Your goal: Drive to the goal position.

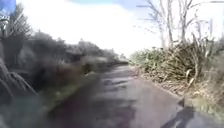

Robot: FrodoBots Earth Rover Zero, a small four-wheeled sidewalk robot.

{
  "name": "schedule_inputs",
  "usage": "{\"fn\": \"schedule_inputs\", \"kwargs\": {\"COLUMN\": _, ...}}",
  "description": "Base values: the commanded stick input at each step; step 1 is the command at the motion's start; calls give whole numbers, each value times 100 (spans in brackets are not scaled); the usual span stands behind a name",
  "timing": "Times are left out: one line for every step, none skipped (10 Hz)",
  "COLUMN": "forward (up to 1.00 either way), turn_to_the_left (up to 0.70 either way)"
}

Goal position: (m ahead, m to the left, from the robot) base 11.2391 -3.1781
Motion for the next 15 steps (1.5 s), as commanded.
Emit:
{"fn": "schedule_inputs", "kwargs": {"forward": 85, "turn_to_the_left": -34}}
{"fn": "schedule_inputs", "kwargs": {"forward": 85, "turn_to_the_left": -34}}
{"fn": "schedule_inputs", "kwargs": {"forward": 85, "turn_to_the_left": -17}}
{"fn": "schedule_inputs", "kwargs": {"forward": 85, "turn_to_the_left": 0}}
{"fn": "schedule_inputs", "kwargs": {"forward": 85, "turn_to_the_left": 0}}
{"fn": "schedule_inputs", "kwargs": {"forward": 85, "turn_to_the_left": 0}}
{"fn": "schedule_inputs", "kwargs": {"forward": 85, "turn_to_the_left": 0}}
{"fn": "schedule_inputs", "kwargs": {"forward": 85, "turn_to_the_left": 0}}
{"fn": "schedule_inputs", "kwargs": {"forward": 85, "turn_to_the_left": 0}}
{"fn": "schedule_inputs", "kwargs": {"forward": 85, "turn_to_the_left": 0}}
{"fn": "schedule_inputs", "kwargs": {"forward": 85, "turn_to_the_left": 0}}
{"fn": "schedule_inputs", "kwargs": {"forward": 85, "turn_to_the_left": 0}}
{"fn": "schedule_inputs", "kwargs": {"forward": 85, "turn_to_the_left": 0}}
{"fn": "schedule_inputs", "kwargs": {"forward": 85, "turn_to_the_left": 0}}
{"fn": "schedule_inputs", "kwargs": {"forward": 85, "turn_to_the_left": 0}}
